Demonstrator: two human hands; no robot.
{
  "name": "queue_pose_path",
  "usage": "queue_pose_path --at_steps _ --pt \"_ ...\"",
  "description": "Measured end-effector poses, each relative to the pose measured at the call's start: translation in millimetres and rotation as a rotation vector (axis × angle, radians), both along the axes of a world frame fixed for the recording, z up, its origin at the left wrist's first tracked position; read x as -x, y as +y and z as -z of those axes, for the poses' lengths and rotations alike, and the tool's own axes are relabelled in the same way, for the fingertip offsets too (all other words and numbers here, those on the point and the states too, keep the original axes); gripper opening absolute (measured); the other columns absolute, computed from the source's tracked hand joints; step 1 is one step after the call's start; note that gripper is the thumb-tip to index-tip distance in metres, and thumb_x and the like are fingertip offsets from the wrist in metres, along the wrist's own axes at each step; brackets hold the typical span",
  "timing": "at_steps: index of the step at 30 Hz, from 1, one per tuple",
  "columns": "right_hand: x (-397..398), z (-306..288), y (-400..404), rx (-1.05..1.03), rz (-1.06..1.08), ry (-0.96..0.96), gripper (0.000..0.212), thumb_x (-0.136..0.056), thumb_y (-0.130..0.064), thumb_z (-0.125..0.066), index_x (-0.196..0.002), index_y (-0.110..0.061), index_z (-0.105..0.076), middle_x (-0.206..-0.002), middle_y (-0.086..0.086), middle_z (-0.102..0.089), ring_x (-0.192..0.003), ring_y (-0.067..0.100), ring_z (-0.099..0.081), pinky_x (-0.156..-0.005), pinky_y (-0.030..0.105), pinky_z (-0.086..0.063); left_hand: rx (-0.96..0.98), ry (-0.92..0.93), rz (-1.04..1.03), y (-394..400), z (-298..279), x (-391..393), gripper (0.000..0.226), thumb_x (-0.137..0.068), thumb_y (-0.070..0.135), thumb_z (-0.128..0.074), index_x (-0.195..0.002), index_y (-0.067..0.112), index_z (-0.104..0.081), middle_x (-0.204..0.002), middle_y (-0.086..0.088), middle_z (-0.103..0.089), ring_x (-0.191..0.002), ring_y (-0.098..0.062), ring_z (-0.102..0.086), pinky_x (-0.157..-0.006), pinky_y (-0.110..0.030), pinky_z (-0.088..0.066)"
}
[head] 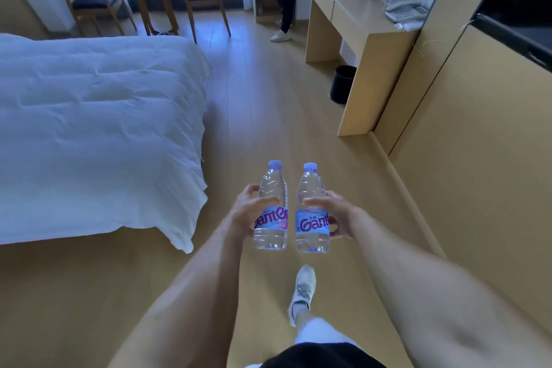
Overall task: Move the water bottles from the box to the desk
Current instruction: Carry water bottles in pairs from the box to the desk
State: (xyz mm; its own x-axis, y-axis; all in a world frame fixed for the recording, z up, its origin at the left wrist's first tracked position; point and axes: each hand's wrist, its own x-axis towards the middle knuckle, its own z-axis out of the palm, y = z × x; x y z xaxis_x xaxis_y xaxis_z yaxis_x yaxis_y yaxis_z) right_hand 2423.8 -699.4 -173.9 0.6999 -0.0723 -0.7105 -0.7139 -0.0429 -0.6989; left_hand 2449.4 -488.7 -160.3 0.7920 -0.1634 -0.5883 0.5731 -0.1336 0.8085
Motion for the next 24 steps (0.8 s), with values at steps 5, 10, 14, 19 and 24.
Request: queue_pose_path --at_steps 5,10,14,19,24 --pt "-93.9 18.7 -7.2 -0.007 -0.051 0.012 0.049 -0.076 -0.031 -0.079 -0.118 -0.023 -0.054 -0.103 0.005 -0.072 -0.087 0.023 -0.07 -0.09 0.051 -0.055 -0.055 0.006 -0.001 -5.8 12.6 -92.9 0.053 -0.078 0.018 -0.081 -0.123 0.027 -0.053 -0.099 -0.013 -0.074 -0.082 -0.026 -0.076 -0.077 -0.052 -0.062" --pt "-200.0 27.8 -17.3 -0.021 -0.099 0.044 0.049 -0.076 -0.032 -0.08 -0.116 -0.023 -0.053 -0.103 0.006 -0.072 -0.087 0.023 -0.07 -0.082 0.046 -0.057 -0.077 0.06 -0.034 -12.4 14.4 -188.2 0.055 -0.079 0.016 -0.079 -0.126 0.026 -0.053 -0.099 -0.012 -0.073 -0.071 -0.019 -0.075 -0.061 -0.043 -0.062" --pt "-278.3 21.8 -23.0 -0.033 -0.106 0.034 0.046 -0.077 -0.031 -0.079 -0.114 -0.022 -0.053 -0.103 0.006 -0.071 -0.087 0.023 -0.069 -0.08 0.044 -0.057 -0.061 0.053 -0.065 -17.9 10.0 -260.1 0.055 -0.08 0.015 -0.079 -0.127 0.024 -0.052 -0.098 -0.012 -0.072 -0.063 -0.015 -0.074 -0.05 -0.035 -0.057" --pt "-361.2 17.5 -27.6 -0.036 -0.131 0.032 0.046 -0.078 -0.03 -0.079 -0.115 -0.02 -0.052 -0.106 0.008 -0.071 -0.092 0.026 -0.069 -0.091 0.053 -0.054 -0.049 0.058 -0.076 -24.9 8.7 -337.8 0.057 -0.08 0.015 -0.08 -0.129 0.023 -0.051 -0.1 -0.012 -0.072 -0.071 -0.018 -0.075 -0.056 -0.038 -0.06" --pt "-443.8 25.8 -34.9 -0.03 -0.093 0.041 0.047 -0.078 -0.031 -0.08 -0.115 -0.022 -0.054 -0.107 0.008 -0.072 -0.097 0.027 -0.07 -0.091 0.055 -0.054 -0.06 0.075 -0.027 -31.4 21.1 -428.3 0.055 -0.08 0.017 -0.08 -0.127 0.025 -0.052 -0.102 -0.012 -0.073 -0.086 -0.026 -0.075 -0.076 -0.054 -0.061"
